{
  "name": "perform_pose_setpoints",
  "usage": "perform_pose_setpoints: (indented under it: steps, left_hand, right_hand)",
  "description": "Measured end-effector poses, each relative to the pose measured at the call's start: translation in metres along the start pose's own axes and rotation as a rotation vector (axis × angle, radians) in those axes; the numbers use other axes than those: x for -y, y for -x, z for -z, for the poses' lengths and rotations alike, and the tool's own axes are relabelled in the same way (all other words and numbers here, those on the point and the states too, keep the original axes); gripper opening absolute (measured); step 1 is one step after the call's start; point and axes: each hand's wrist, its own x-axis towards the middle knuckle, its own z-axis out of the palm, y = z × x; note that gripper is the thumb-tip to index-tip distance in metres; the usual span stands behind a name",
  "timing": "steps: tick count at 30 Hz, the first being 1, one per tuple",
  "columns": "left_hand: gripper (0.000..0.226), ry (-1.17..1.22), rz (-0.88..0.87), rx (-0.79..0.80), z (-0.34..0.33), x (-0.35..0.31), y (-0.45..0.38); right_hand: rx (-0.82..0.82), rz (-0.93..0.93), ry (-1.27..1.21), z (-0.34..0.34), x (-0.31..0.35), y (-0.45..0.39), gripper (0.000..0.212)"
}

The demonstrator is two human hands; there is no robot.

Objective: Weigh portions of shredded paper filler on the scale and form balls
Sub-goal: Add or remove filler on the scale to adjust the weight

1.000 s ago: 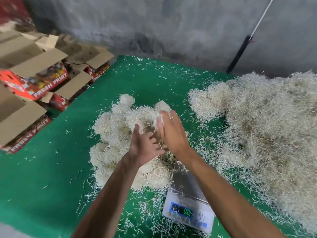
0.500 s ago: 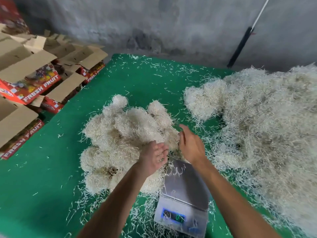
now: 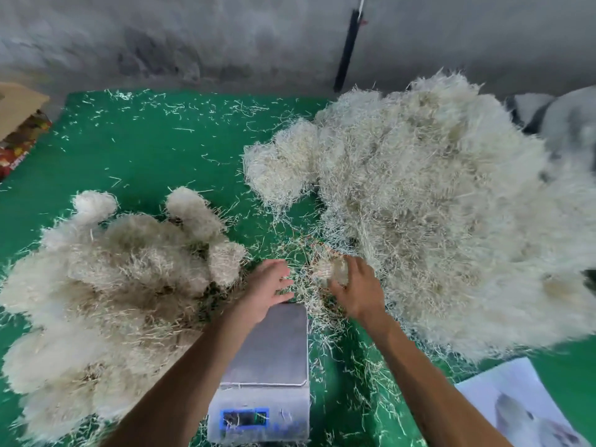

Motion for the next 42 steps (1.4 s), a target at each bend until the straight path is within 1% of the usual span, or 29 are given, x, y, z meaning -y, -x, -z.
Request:
perform_pose_setpoints:
  steps: [3,6,8,10,11,12,13,15,17,18,20,22,23,24,25,26,27,29,30,31,33,34,35,37,38,39,40,41,42]
  left_hand:
    - [0.03,-0.199,0.045,-0.046,-0.038,-0.003,-0.021]
    - [0.03,-0.281,0.188,0.028,-0.076,-0.006,-0.04]
    - [0.033,-0.233,0.272,0.046,-0.099,-0.006,-0.052]
    - [0.035,-0.16,0.308,0.042,-0.119,-0.006,-0.062]
    - [0.031,-0.141,0.303,0.036,-0.125,-0.005,-0.064]
    - [0.028,-0.116,0.29,0.019,-0.13,-0.005,-0.068]
    - [0.028,-0.069,0.278,-0.012,-0.13,-0.006,-0.073]
    - [0.037,0.039,0.234,-0.088,-0.121,-0.012,-0.085]
    - [0.051,-0.001,0.123,-0.147,-0.103,-0.028,-0.095]
    - [0.056,-0.055,0.065,-0.139,-0.095,-0.037,-0.098]
    - [0.067,-0.211,-0.014,-0.017,-0.083,-0.056,-0.101]
    - [0.075,-0.41,-0.013,0.14,-0.074,-0.07,-0.105]
    - [0.076,-0.528,-0.045,0.17,-0.068,-0.075,-0.113]
    - [0.076,-0.65,-0.119,0.148,-0.062,-0.081,-0.123]
    - [0.072,-0.76,-0.213,0.072,-0.056,-0.088,-0.134]
    - [0.066,-0.85,-0.306,-0.039,-0.049,-0.095,-0.148]
    - [0.06,-0.926,-0.393,-0.149,-0.043,-0.103,-0.162]
    - [0.056,-1.051,-0.513,-0.322,-0.031,-0.116,-0.194]
    - [0.06,-1.12,-0.532,-0.38,-0.029,-0.123,-0.21]
    - [0.067,-1.189,-0.526,-0.403,-0.029,-0.131,-0.225]
    - [0.078,-1.313,-0.471,-0.401,-0.031,-0.145,-0.251]
    - [0.079,-1.36,-0.451,-0.389,-0.031,-0.149,-0.263]
    - [0.074,-1.378,-0.442,-0.363,-0.03,-0.151,-0.273]
    - [0.05,-1.36,-0.454,-0.31,-0.027,-0.15,-0.288]
    - [0.039,-1.325,-0.468,-0.297,-0.025,-0.147,-0.292]
    - [0.034,-1.275,-0.481,-0.298,-0.024,-0.145,-0.292]
    - [0.032,-1.172,-0.485,-0.292,-0.021,-0.141,-0.289]
    - [0.031,-1.062,-0.491,-0.264,-0.018,-0.139,-0.283]
    - [0.026,-0.937,-0.501,-0.243,-0.016,-0.138,-0.275]
  right_hand:
    - [-0.015,-0.053,0.081,-0.006,-0.023,-0.014,0.082]
    - [0.066,-0.115,0.072,-0.018,-0.033,-0.025,0.082]
    - [0.113,-0.11,-0.087,-0.029,-0.03,-0.028,0.076]
    - [0.167,-0.054,-0.443,-0.034,-0.017,-0.029,0.065]
    - [0.212,-0.035,-0.626,-0.034,-0.01,-0.027,0.062]
    - [0.23,-0.012,-0.75,-0.033,-0.005,-0.027,0.062]
    - [0.216,0.003,-0.813,-0.029,-0.002,-0.03,0.061]
    - [0.138,0.022,-0.874,-0.014,0.001,-0.039,0.049]
    - [0.012,0.064,-0.917,0.006,0.006,-0.053,0.034]
    - [-0.055,0.084,-0.894,0.016,0.01,-0.062,0.028]
    - [-0.201,0.097,-0.733,0.031,0.017,-0.08,0.019]
    - [-0.328,0.057,-0.536,0.035,0.023,-0.094,0.019]
    - [-0.374,0.049,-0.448,0.035,0.025,-0.101,0.021]
    - [-0.411,0.057,-0.372,0.034,0.028,-0.108,0.022]
    - [-0.442,0.08,-0.314,0.033,0.031,-0.116,0.021]
    - [-0.456,0.11,-0.265,0.031,0.035,-0.127,0.02]
    - [-0.44,0.136,-0.222,0.029,0.04,-0.139,0.021]
    - [-0.324,0.181,-0.174,0.024,0.055,-0.167,0.032]
    - [-0.26,0.198,-0.175,0.021,0.061,-0.183,0.037]
    - [-0.213,0.21,-0.187,0.017,0.068,-0.2,0.041]
    - [-0.169,0.216,-0.224,0.009,0.079,-0.233,0.046]
    - [-0.162,0.217,-0.236,0.005,0.084,-0.249,0.046]
    - [-0.165,0.221,-0.235,0.001,0.087,-0.261,0.046]
    - [-0.172,0.219,-0.231,-0.008,0.092,-0.276,0.048]
    - [-0.166,0.219,-0.227,-0.013,0.093,-0.28,0.049]
    - [-0.16,0.22,-0.214,-0.016,0.093,-0.283,0.05]
    - [-0.164,0.215,-0.201,-0.018,0.093,-0.283,0.048]
    - [-0.196,0.201,-0.192,-0.019,0.094,-0.28,0.045]
    - [-0.244,0.185,-0.181,-0.017,0.094,-0.276,0.042]
